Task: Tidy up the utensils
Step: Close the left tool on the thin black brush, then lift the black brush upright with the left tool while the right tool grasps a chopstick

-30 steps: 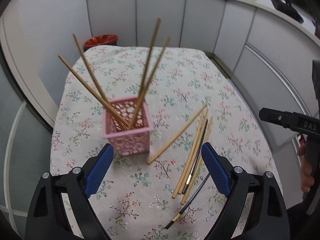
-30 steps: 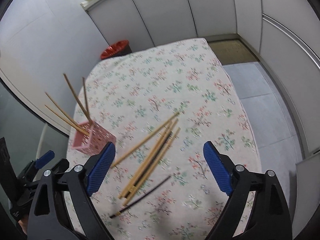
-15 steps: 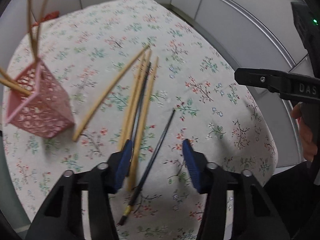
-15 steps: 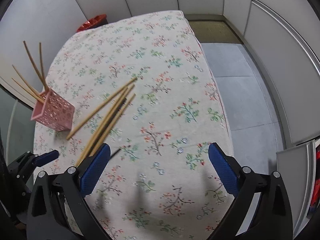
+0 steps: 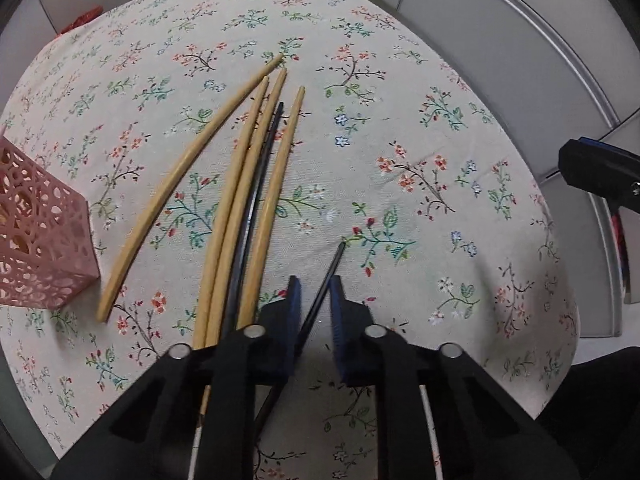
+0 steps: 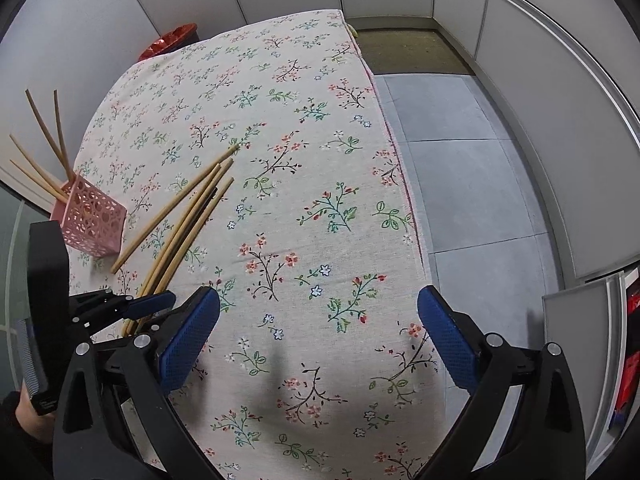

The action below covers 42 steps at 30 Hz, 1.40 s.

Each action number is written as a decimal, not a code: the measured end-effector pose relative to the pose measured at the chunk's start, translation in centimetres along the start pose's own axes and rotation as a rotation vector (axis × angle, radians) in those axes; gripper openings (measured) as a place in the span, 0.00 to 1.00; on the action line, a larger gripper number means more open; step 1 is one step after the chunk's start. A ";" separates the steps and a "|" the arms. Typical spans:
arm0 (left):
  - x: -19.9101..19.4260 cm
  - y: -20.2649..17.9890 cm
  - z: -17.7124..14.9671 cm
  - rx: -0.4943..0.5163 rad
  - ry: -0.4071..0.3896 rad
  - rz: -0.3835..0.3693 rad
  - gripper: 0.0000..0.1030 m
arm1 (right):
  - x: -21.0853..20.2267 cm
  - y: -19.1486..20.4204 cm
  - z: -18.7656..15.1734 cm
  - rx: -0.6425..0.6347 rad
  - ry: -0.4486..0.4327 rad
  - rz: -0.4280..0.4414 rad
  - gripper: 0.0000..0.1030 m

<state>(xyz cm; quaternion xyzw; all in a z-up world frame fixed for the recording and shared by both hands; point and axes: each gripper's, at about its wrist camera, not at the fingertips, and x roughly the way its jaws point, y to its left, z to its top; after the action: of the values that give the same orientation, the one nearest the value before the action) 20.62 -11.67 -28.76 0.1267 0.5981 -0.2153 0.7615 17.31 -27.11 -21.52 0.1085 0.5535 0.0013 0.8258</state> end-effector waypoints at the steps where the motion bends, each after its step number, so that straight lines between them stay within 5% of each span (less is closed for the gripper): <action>1: -0.1 0.0 0.0 0.000 0.000 0.001 0.08 | 0.0 -0.1 0.0 0.001 -0.001 0.001 0.92; 7: -2.1 1.4 -1.1 -0.046 -0.037 0.002 0.04 | 0.2 -0.2 0.1 0.008 0.007 -0.007 0.92; 26: -16.9 8.2 -5.7 -0.156 -0.391 0.043 0.04 | 4.8 6.8 2.4 -0.036 0.092 0.019 0.92; 29: -17.8 9.3 -6.3 -0.178 -0.420 0.036 0.04 | 6.1 7.9 3.0 -0.038 0.108 0.018 0.82; 34: -18.5 10.6 -7.0 -0.201 -0.443 0.030 0.04 | 8.7 9.2 4.4 0.001 0.147 0.045 0.45; 39: -18.8 11.4 -7.5 -0.211 -0.448 0.025 0.04 | 10.4 10.0 5.2 0.045 0.166 0.061 0.26; 42: -18.9 11.8 -7.9 -0.222 -0.451 0.023 0.04 | 11.0 10.5 5.4 0.052 0.165 0.043 0.24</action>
<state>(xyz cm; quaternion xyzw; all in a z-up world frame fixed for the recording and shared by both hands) 15.92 5.55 -13.26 -0.0020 0.4315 -0.1625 0.8874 27.81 -16.44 -27.72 0.1413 0.6172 0.0136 0.7739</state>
